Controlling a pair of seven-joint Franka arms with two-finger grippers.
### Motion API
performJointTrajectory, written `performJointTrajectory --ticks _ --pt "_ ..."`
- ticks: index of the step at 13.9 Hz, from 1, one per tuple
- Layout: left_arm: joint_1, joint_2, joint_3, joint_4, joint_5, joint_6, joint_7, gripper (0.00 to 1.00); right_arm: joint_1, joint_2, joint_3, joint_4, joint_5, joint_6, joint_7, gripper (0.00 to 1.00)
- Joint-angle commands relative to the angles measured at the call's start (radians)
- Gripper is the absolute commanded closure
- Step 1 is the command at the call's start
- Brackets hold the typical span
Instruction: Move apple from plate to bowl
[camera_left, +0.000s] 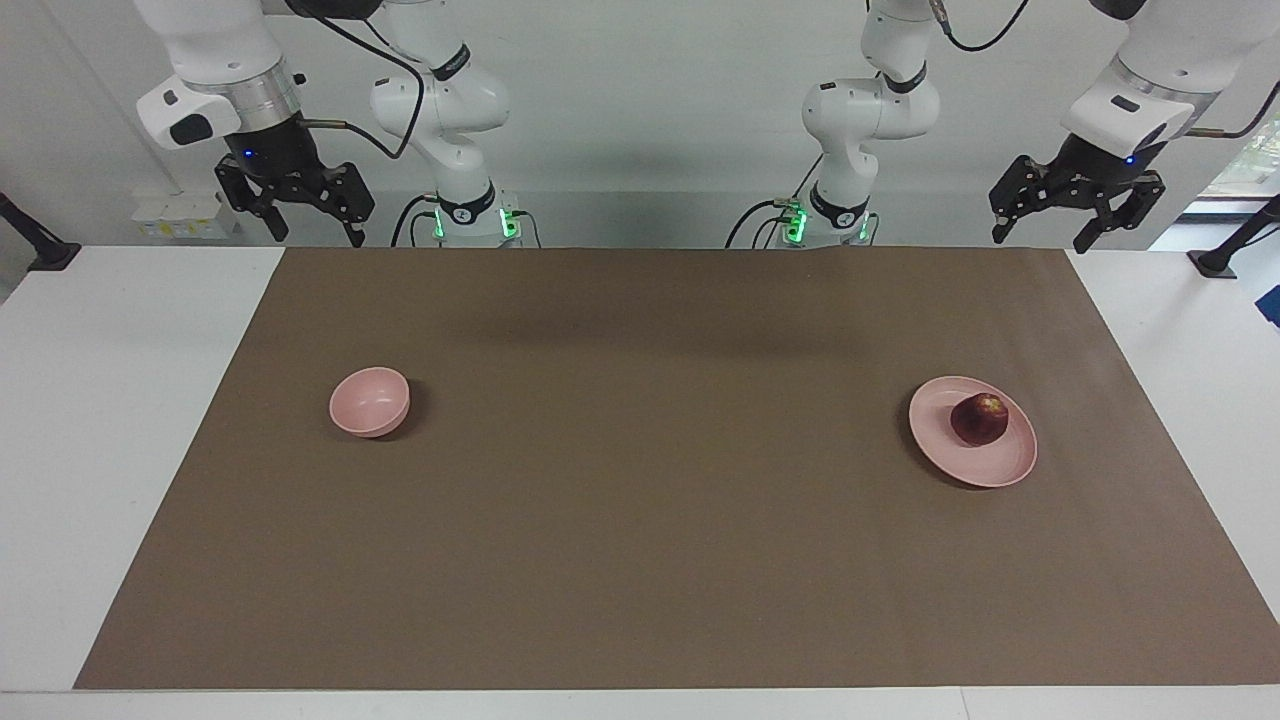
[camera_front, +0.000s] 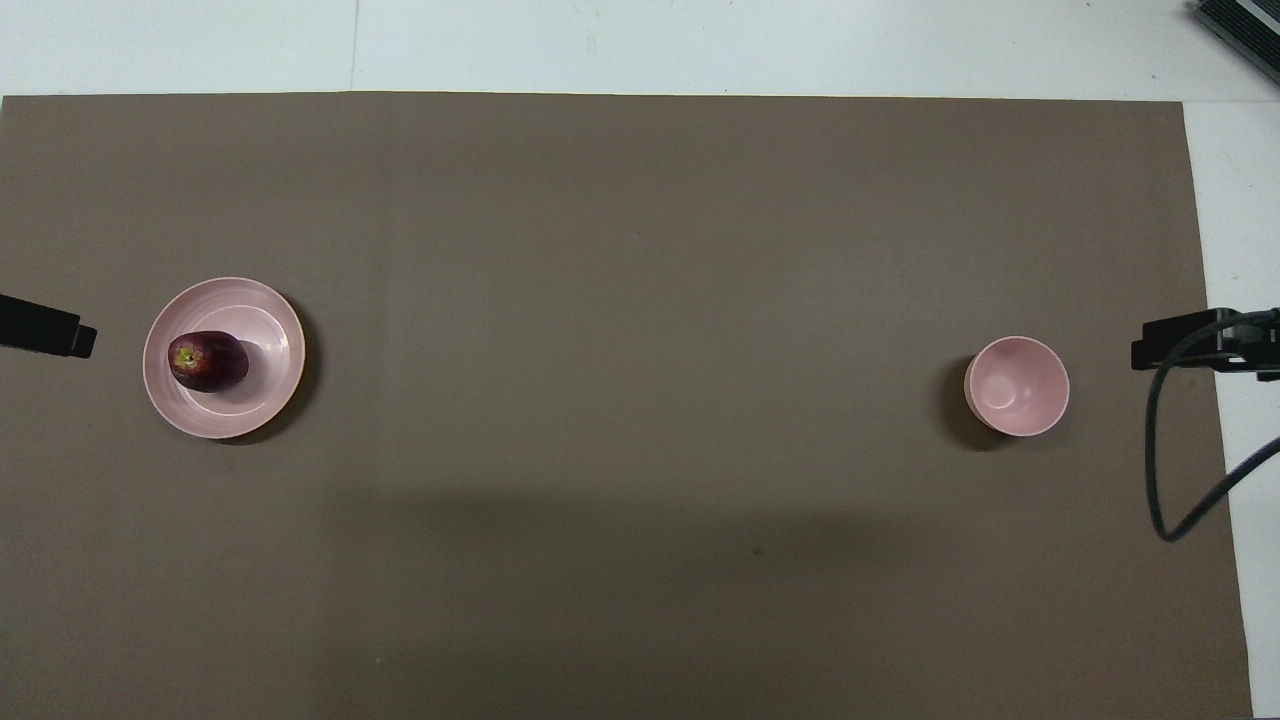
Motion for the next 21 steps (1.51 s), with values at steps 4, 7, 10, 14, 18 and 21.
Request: performJointTrajectory --ticks 4,7,10,14,18,21 --pt "0.016 -0.020 -0.007 -0.017 -0.004 -0.004 0.002 0.00 -0.006 -0.015 0.001 -0.014 0.003 -0.018 -0.034 0.00" --pt "0.008 -0.017 -0.009 -0.016 -0.004 0.007 0.003 0.00 -0.007 -0.017 0.001 -0.016 0.003 -0.018 -0.034 0.00" --pt "0.010 -0.020 -0.009 -0.016 -0.004 -0.002 0.000 0.00 -0.006 -0.017 0.001 -0.017 0.003 -0.019 -0.034 0.00" --pt "0.015 -0.020 -0.009 -0.016 -0.004 -0.002 -0.001 0.00 -0.006 -0.017 0.003 -0.017 0.003 -0.019 -0.032 0.00" --pt "0.007 -0.022 -0.010 -0.020 -0.006 0.005 0.005 0.00 -0.006 -0.017 0.003 -0.017 0.003 -0.019 -0.032 0.00" --pt "0.015 -0.035 -0.010 -0.057 -0.006 0.062 0.010 0.00 -0.006 -0.017 0.003 -0.017 0.003 -0.021 -0.032 0.00"
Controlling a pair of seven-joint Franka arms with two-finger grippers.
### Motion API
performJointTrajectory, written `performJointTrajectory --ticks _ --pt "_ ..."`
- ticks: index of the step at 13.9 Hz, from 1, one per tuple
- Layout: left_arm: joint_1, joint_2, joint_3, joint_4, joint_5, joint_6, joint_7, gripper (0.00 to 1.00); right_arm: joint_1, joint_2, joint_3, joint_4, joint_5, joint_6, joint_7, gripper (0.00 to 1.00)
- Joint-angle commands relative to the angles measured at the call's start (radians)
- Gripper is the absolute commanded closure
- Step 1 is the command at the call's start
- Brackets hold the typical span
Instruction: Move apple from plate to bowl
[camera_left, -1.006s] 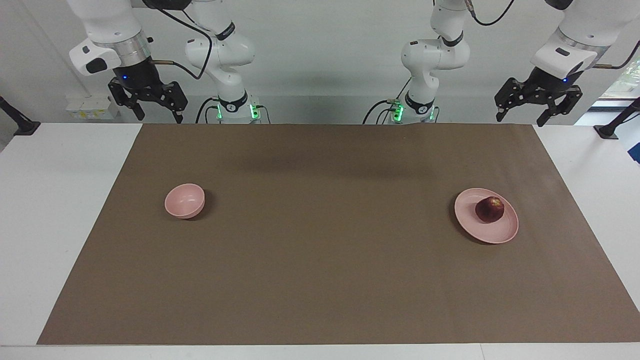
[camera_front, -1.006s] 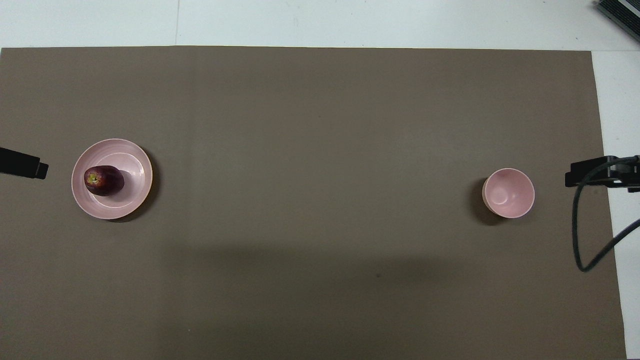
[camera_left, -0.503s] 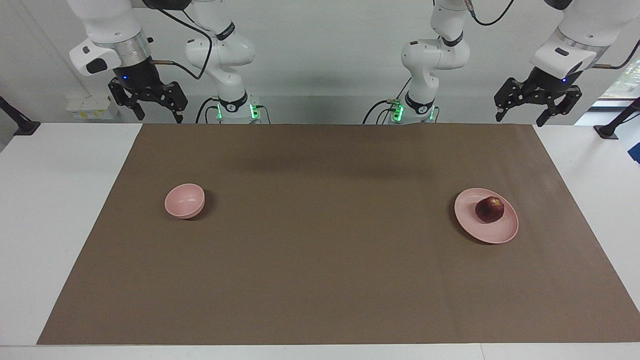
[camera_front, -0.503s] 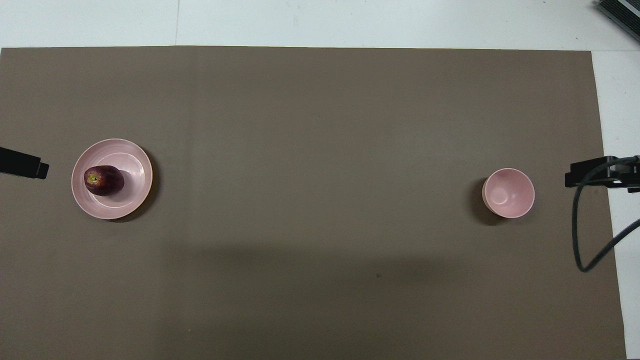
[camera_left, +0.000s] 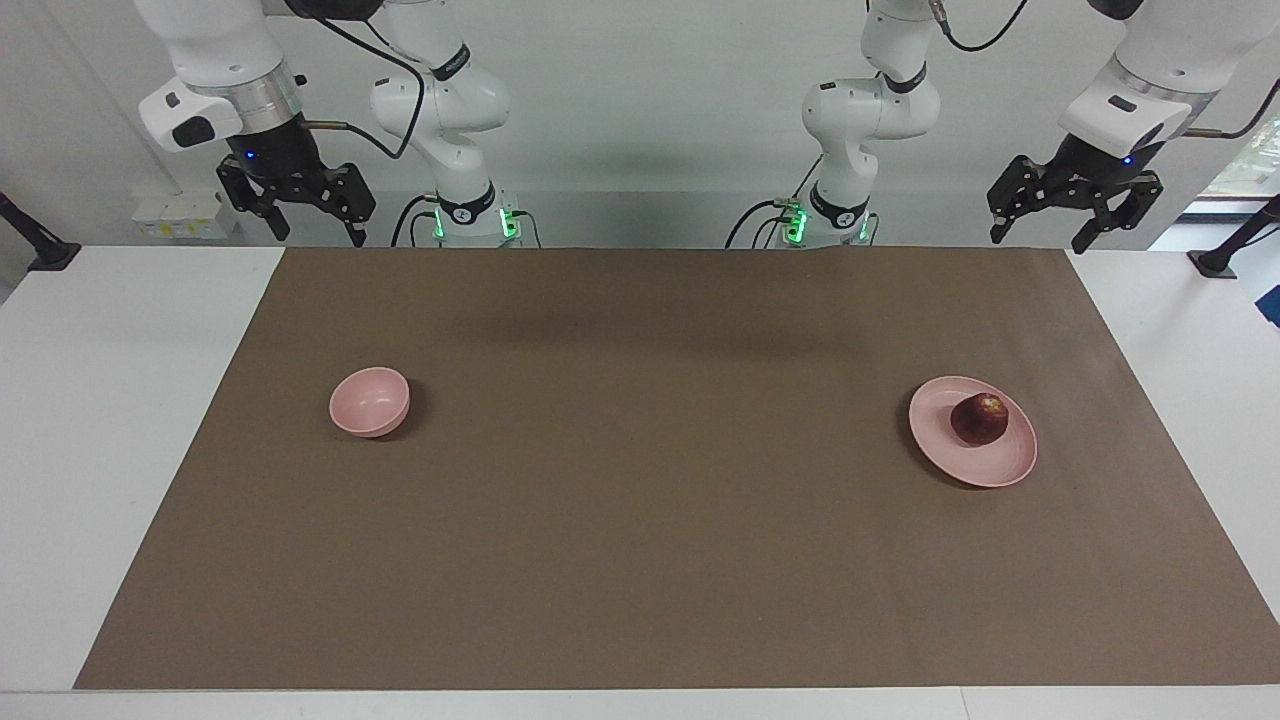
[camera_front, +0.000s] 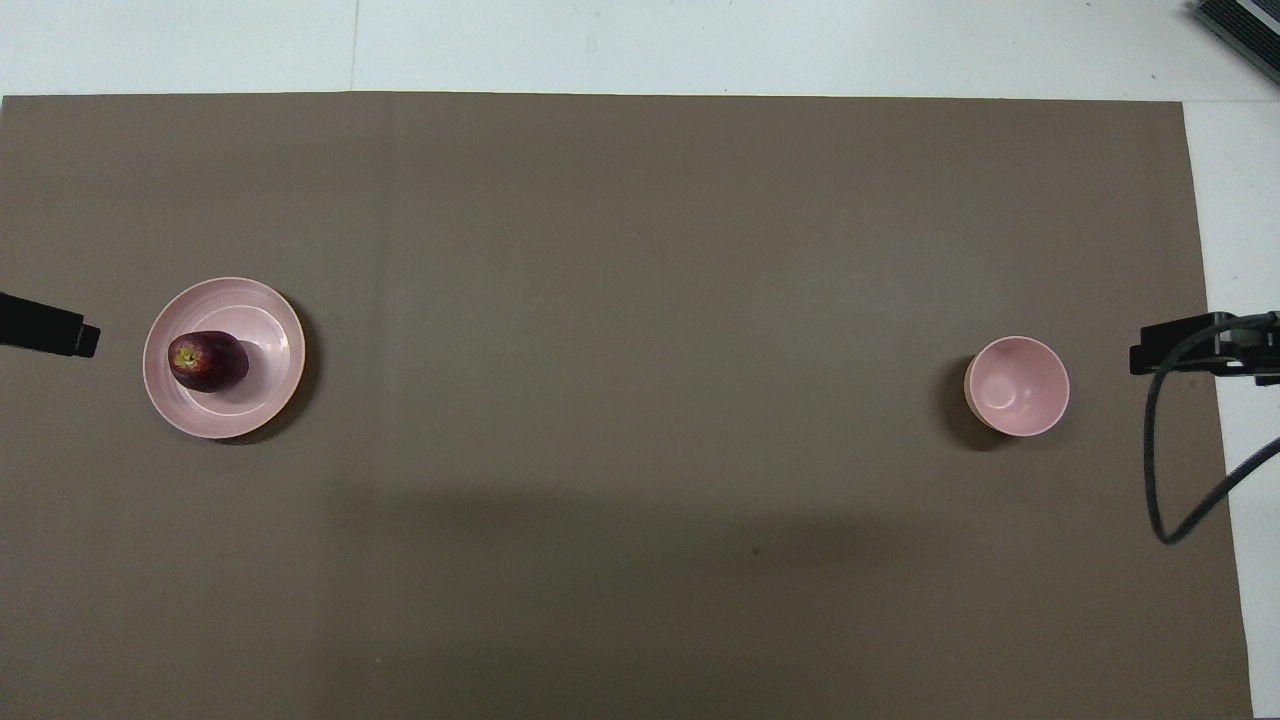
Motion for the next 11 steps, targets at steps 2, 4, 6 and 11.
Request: performJointTrajectory --ticks 2,4,6,11 --pt "0.016 -0.044 -0.005 -0.117 -0.007 0.131 0.011 0.00 -0.004 -0.016 0.003 -0.015 0.003 -0.011 -0.032 0.00" --pt "0.018 -0.041 -0.003 -0.182 -0.007 0.232 0.011 0.00 -0.004 -0.016 0.003 -0.013 0.003 -0.012 -0.033 0.00" --pt "0.024 -0.032 -0.003 -0.263 -0.007 0.331 0.017 0.00 -0.001 -0.012 0.003 -0.004 0.003 -0.008 -0.032 0.00" --pt "0.079 -0.005 -0.003 -0.429 -0.007 0.557 0.100 0.00 0.004 -0.012 0.027 -0.025 0.031 0.008 -0.023 0.00"
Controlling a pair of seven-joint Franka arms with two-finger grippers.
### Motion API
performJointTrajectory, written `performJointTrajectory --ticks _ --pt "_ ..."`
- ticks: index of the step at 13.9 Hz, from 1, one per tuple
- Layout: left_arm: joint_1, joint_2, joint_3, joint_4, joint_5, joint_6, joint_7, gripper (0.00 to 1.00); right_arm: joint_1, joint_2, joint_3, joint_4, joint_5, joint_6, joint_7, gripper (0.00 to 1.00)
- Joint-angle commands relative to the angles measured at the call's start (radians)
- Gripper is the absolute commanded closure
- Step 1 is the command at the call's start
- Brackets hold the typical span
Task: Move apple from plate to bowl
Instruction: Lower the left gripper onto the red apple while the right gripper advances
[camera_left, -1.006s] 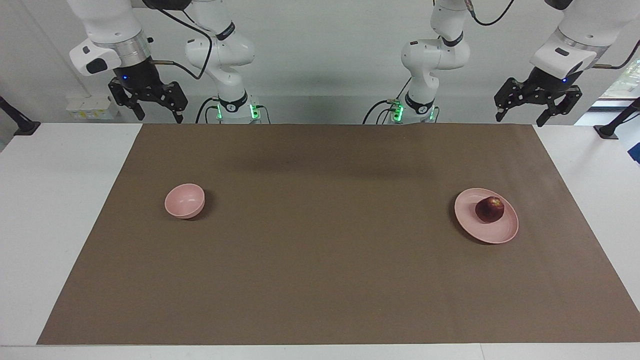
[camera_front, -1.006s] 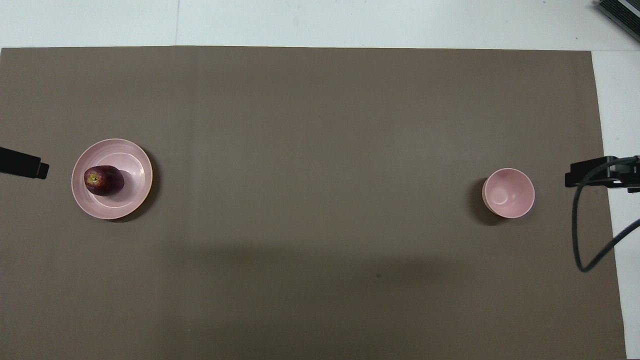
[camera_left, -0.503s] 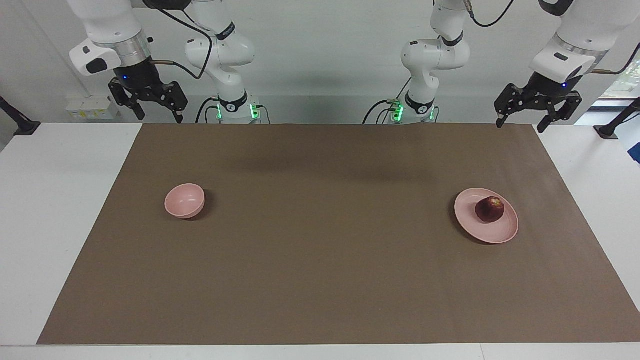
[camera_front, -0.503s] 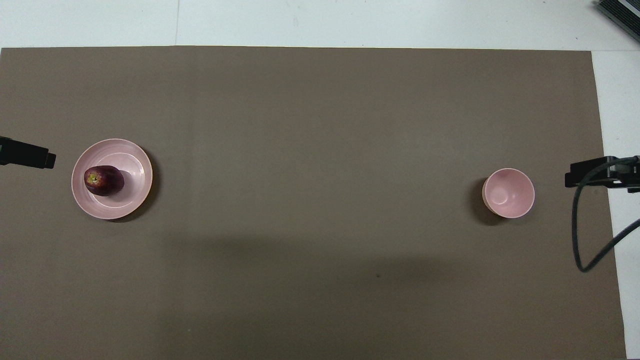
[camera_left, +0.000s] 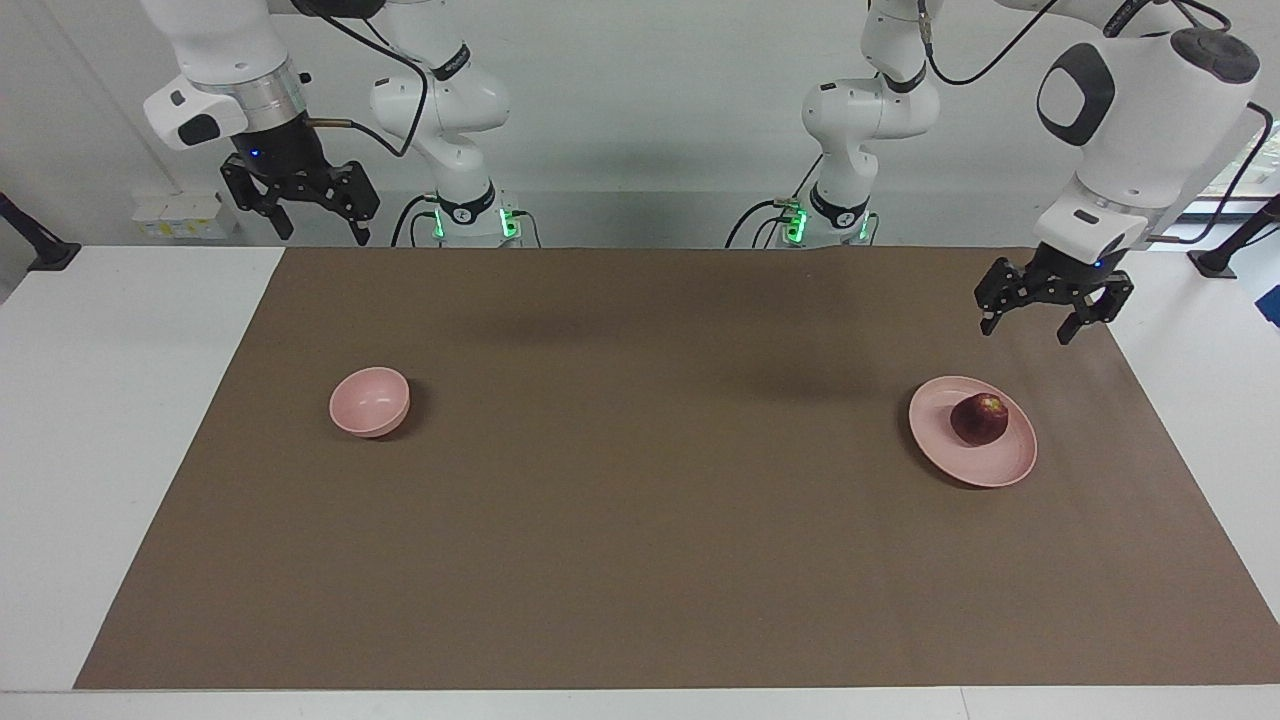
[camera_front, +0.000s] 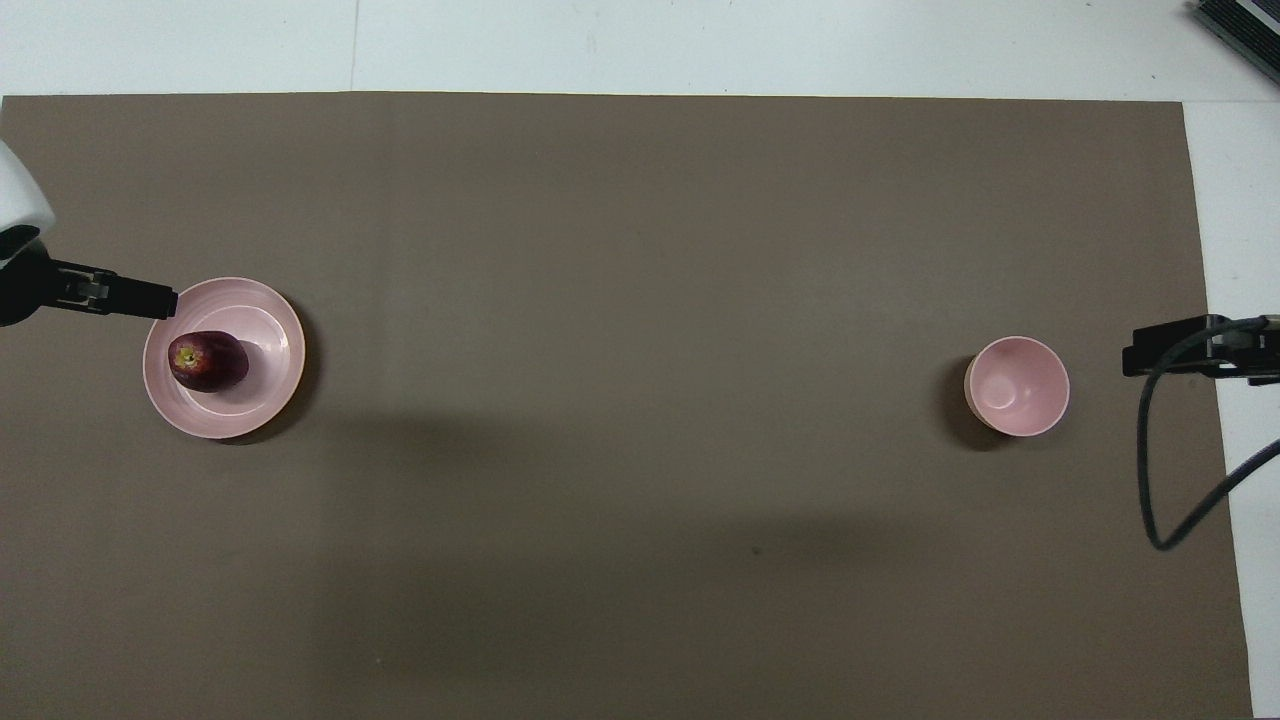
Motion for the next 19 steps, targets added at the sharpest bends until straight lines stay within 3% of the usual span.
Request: performJointTrajectory --ticks 1,4,7,9,14,18,19 --pt "0.055 0.018 -0.010 -0.077 -0.011 0.102 0.076 0.00 0.003 -0.005 0.013 -0.045 0.054 0.040 -0.019 0.00" --pt "0.092 0.104 -0.010 -0.100 -0.012 0.179 0.125 0.00 0.038 0.002 0.015 -0.152 0.084 0.181 -0.010 0.00" --pt "0.095 0.145 -0.010 -0.170 -0.012 0.317 0.128 0.00 0.063 0.054 0.015 -0.190 0.087 0.230 0.032 0.00" --pt "0.092 0.187 -0.010 -0.171 -0.012 0.334 0.128 0.00 0.066 0.081 0.015 -0.234 0.098 0.276 0.033 0.00" --pt "0.097 0.192 -0.010 -0.276 -0.014 0.458 0.138 0.00 0.087 0.097 0.015 -0.325 0.151 0.339 0.054 0.00" --pt "0.097 0.193 -0.010 -0.299 -0.015 0.472 0.128 0.00 0.139 0.162 0.015 -0.326 0.298 0.440 0.162 0.00" --pt "0.097 0.193 -0.010 -0.299 -0.015 0.469 0.127 0.07 0.158 0.162 0.015 -0.328 0.300 0.443 0.205 0.00"
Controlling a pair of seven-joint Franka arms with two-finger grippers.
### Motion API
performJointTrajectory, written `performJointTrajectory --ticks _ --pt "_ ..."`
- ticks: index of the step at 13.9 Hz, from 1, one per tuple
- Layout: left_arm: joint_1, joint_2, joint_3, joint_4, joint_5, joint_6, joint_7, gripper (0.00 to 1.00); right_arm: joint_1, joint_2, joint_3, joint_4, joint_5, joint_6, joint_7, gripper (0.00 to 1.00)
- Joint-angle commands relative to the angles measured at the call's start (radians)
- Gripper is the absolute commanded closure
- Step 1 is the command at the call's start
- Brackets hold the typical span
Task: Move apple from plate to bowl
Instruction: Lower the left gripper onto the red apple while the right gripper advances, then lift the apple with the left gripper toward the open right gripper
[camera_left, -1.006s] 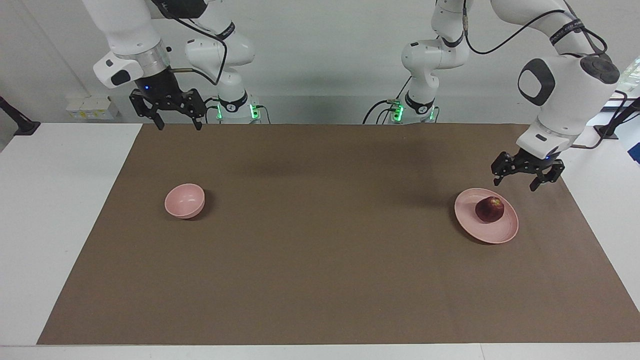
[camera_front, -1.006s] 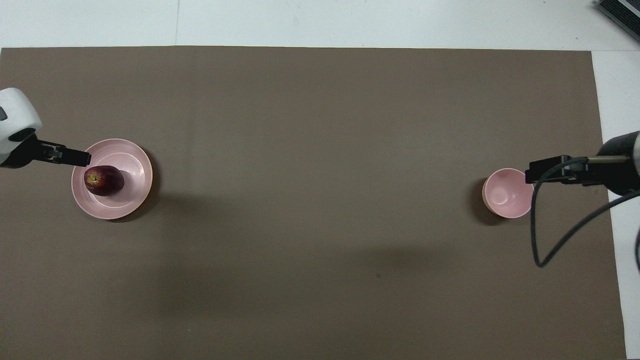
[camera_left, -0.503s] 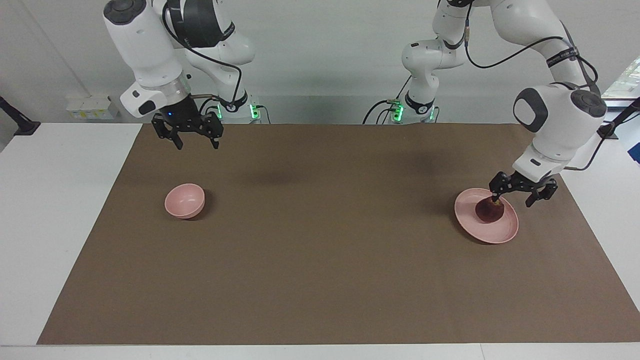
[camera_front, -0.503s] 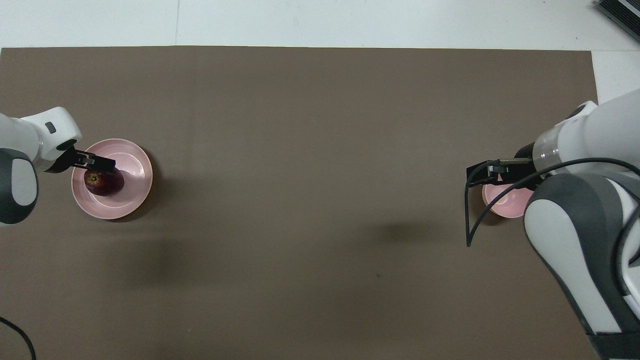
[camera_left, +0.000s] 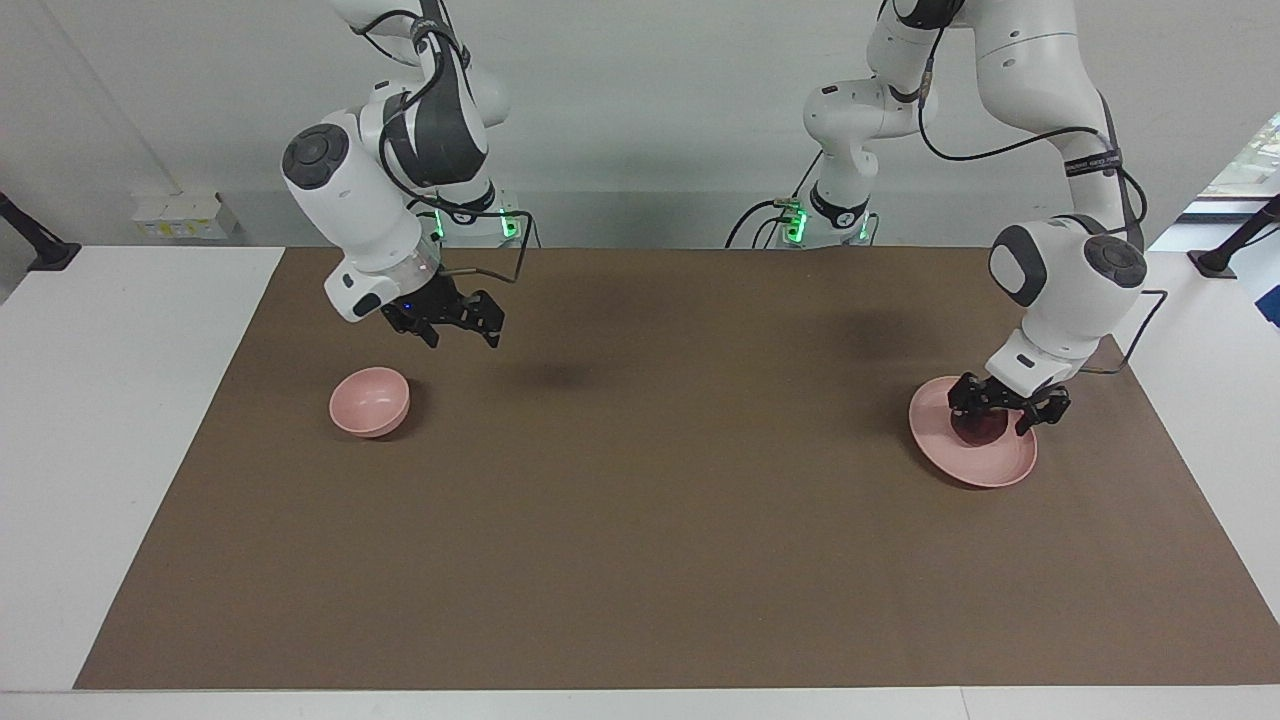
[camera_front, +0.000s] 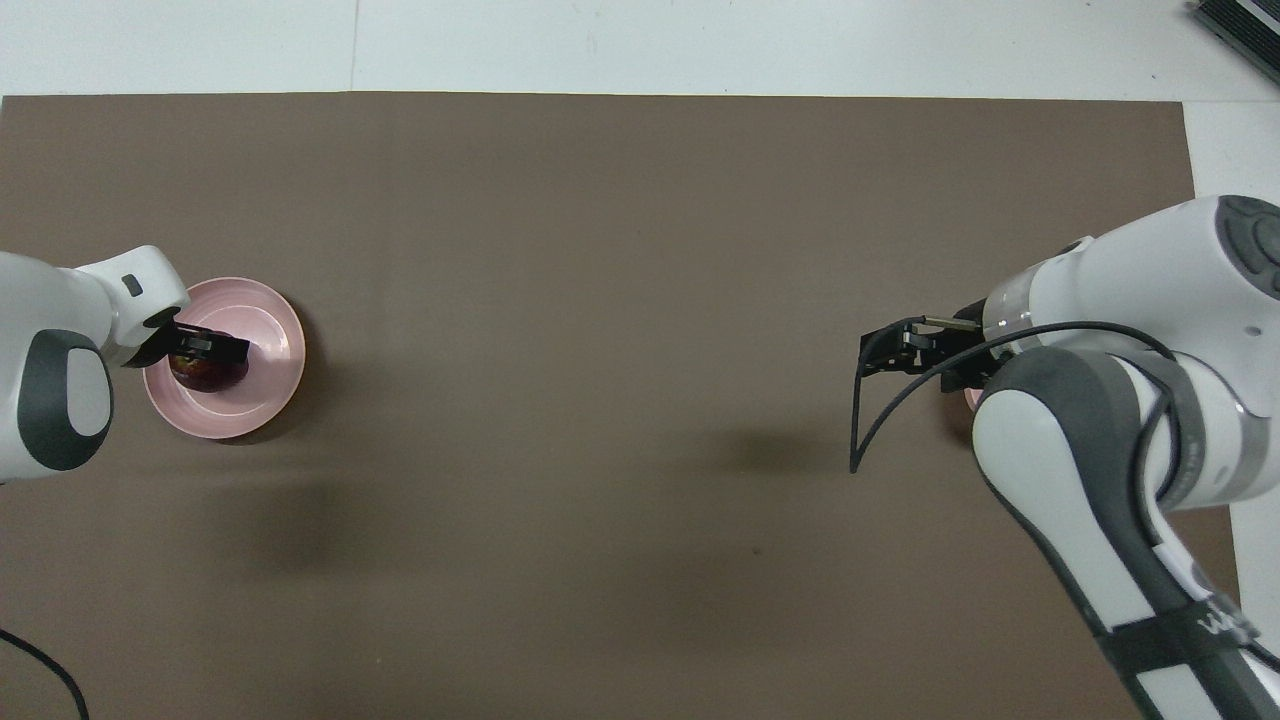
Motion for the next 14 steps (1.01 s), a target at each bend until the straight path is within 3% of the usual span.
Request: performJointTrajectory --ticks 1,2,3,4,10,14 --pt "0.011 -0.018 -0.006 -0.031 -0.014 0.025 0.016 0.37 0.049 0.010 0.002 -0.008 0.033 0.029 0.103 0.00" --pt "0.011 -0.019 -0.004 -0.031 -0.014 0.019 0.023 0.66 0.055 0.008 0.002 -0.008 0.033 0.021 0.125 0.00" --pt "0.010 -0.018 -0.006 -0.026 -0.014 0.014 0.025 0.90 0.055 0.004 0.002 -0.014 0.039 0.019 0.128 0.00" --pt "0.007 -0.018 -0.006 -0.025 -0.014 0.009 0.024 1.00 0.055 0.000 0.002 -0.025 0.078 0.021 0.131 0.00" --pt "-0.005 -0.038 -0.021 0.011 -0.032 -0.001 0.024 1.00 0.078 0.014 0.002 -0.042 0.327 0.036 0.273 0.00" --pt "-0.016 -0.059 -0.065 0.015 -0.234 0.003 0.030 1.00 0.080 0.017 0.002 -0.038 0.527 0.076 0.394 0.00"
